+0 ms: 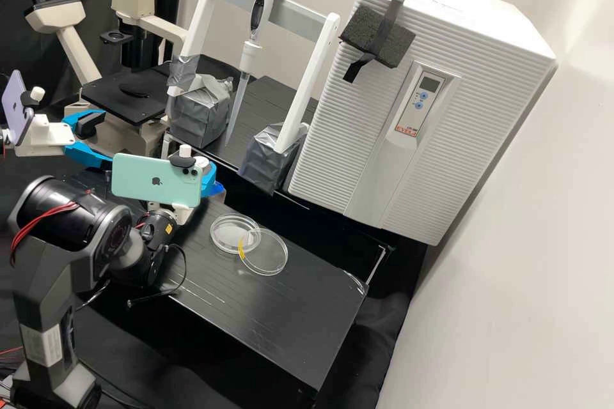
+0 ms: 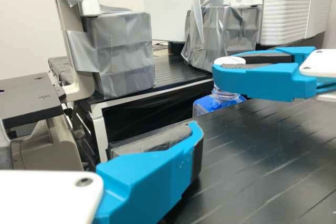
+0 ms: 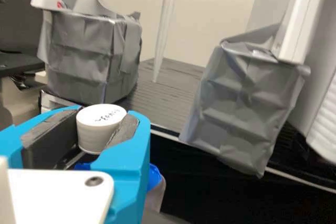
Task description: Close the bottle
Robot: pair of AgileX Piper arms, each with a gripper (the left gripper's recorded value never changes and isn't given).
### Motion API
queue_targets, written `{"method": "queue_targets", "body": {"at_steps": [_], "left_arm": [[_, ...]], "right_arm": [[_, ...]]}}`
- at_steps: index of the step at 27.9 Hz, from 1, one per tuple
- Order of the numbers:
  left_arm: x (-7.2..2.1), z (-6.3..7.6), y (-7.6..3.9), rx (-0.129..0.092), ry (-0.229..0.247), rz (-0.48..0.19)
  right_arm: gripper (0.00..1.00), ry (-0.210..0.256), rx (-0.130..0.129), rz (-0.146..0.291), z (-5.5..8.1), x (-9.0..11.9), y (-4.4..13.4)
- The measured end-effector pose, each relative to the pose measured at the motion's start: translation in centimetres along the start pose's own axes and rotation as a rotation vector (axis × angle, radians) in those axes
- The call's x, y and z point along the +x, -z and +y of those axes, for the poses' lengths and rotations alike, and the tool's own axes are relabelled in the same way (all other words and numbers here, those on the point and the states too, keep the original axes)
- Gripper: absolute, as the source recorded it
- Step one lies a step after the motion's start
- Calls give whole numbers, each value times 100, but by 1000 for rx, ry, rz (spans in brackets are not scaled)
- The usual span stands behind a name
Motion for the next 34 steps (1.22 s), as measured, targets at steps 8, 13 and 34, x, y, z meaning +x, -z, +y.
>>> {"method": "queue_targets", "body": {"at_steps": [8,13,34], "left_arm": [[2,-2,-12,0,1,-4],[2,-2,-12,0,1,-4],[-26,3,-19,8,1,-4]], "right_arm": [[0,-9,5,-6,6,1,-9],[0,-11,5,-9,12,0,-18],[0,-14,23,-19,3,7,-48]]}}
